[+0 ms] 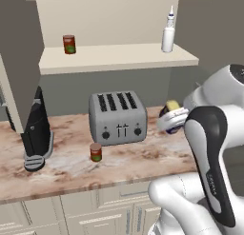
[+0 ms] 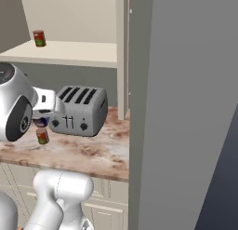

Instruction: Pick the cans from the counter and place them in their designated side in the cabinet.

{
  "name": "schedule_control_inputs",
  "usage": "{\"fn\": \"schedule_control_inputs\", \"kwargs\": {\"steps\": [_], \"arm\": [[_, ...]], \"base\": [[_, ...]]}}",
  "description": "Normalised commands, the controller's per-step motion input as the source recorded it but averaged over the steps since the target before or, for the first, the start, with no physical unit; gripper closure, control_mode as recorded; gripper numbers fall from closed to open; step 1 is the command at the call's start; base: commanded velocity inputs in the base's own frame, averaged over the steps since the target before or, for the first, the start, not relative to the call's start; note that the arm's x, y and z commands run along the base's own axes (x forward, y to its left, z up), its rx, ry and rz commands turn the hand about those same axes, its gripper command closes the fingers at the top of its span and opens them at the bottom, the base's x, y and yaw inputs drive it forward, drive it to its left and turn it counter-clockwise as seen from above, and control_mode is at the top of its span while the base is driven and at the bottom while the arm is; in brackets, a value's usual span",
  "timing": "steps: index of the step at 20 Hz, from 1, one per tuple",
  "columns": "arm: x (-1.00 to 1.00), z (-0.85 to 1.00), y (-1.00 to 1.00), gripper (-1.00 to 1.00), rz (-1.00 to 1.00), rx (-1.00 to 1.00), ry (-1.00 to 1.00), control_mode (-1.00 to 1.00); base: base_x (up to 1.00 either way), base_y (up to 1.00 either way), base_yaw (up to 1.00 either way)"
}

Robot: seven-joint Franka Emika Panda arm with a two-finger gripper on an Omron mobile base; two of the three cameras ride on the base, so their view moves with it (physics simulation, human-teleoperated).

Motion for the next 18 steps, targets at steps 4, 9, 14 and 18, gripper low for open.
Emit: {"fn": "schedule_control_inputs", "kwargs": {"steps": [4, 9, 14, 18], "arm": [[-0.10, 0.22, 0.02, 1.00, 0.06, 0.00, -0.11, -1.00], [-0.05, 0.21, 0.05, 1.00, 0.06, 0.00, -0.10, -1.00], [-0.06, 0.24, 0.03, 1.00, 0.06, 0.00, -0.08, -1.00], [-0.05, 0.25, 0.03, 1.00, 0.06, 0.00, -0.08, -1.00]], "base": [[0.00, 0.00, 0.00], [0.00, 0.00, 0.00], [0.00, 0.00, 0.00], [0.00, 0.00, 0.00]]}}
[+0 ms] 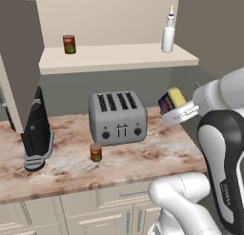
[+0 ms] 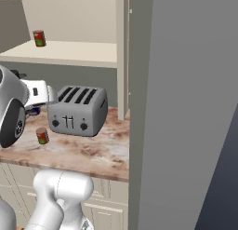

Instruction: Pick the cans from the counter and place them in their designated side in the cabinet.

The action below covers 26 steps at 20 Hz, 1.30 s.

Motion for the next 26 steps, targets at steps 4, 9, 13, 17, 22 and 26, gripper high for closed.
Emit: {"fn": "schedule_control_inputs", "kwargs": {"steps": [4, 9, 13, 17, 22, 26], "arm": [[0.00, 0.22, 0.03, 1.00, 0.06, 0.00, -0.07, -1.00], [0.00, 0.17, 0.04, 1.00, 0.05, 0.00, -0.08, -1.00], [0.01, 0.16, 0.06, 1.00, 0.04, 0.00, -0.08, -1.00], [0.06, 0.15, 0.05, 1.00, 0.03, 0.00, -0.08, -1.00], [0.11, 0.18, 0.07, 1.00, 0.02, 0.01, -0.06, -1.00], [0.18, 0.22, 0.06, 1.00, 0.01, 0.02, -0.03, -1.00]], "base": [[0.00, 0.00, 0.00], [0.00, 0.00, 0.00], [0.00, 0.00, 0.00], [0.00, 0.00, 0.00], [0.00, 0.00, 0.00], [0.00, 0.00, 0.00]]}}
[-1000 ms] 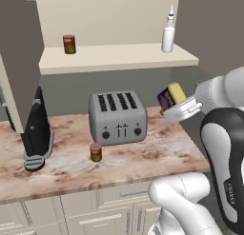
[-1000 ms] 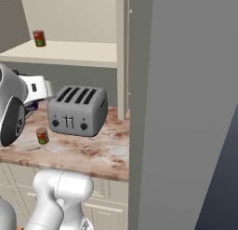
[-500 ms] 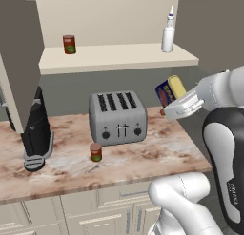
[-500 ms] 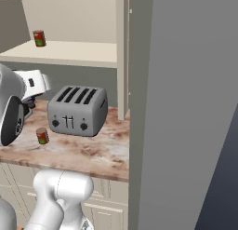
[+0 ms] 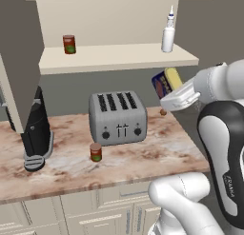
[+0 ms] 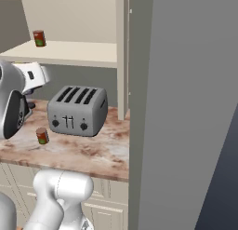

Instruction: Pick the cans from the counter and place them in their designated side in the cabinet.

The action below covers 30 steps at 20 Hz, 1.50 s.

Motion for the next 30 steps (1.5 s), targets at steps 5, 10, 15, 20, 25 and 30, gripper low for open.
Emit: {"fn": "schedule_control_inputs", "kwargs": {"steps": [5, 10, 15, 20, 25, 30], "arm": [[0.16, 0.22, 0.07, 1.00, 0.01, 0.01, -0.04, -1.00], [0.01, 0.25, 0.08, 1.00, 0.01, 0.01, -0.06, -1.00], [0.04, 0.19, 0.07, 1.00, 0.02, 0.01, -0.06, -1.00], [0.12, 0.11, 0.05, 1.00, 0.01, 0.00, -0.07, -1.00], [0.20, 0.02, 0.01, 1.00, 0.00, 0.00, -0.07, -1.00], [0.16, 0.05, 0.03, 1.00, 0.00, 0.00, -0.07, -1.00]], "base": [[0.00, 0.00, 0.00], [0.00, 0.00, 0.00], [0.00, 0.00, 0.00], [0.00, 0.00, 0.00], [0.00, 0.00, 0.00], [0.00, 0.00, 0.00]]}}
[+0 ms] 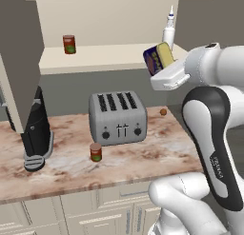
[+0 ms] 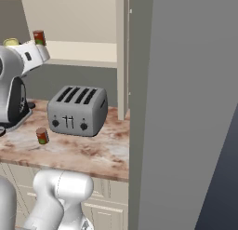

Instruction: Pick the cans from the counter and place them in their designated side in the cabinet.

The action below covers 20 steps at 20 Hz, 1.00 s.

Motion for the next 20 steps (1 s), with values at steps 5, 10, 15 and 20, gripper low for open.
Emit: {"fn": "schedule_control_inputs", "kwargs": {"steps": [5, 10, 15, 20], "arm": [[0.14, 0.10, 0.06, 1.00, 0.00, 0.02, -0.03, -1.00], [0.15, 0.12, 0.10, 1.00, 0.00, 0.02, 0.00, -1.00], [0.13, 0.09, 0.07, 1.00, 0.00, 0.02, 0.04, -1.00], [0.11, 0.00, 0.06, 1.00, 0.00, 0.01, 0.01, -1.00]], "base": [[0.00, 0.00, 0.00], [0.00, 0.00, 0.00], [0.00, 0.00, 0.00], [0.00, 0.00, 0.00]]}}
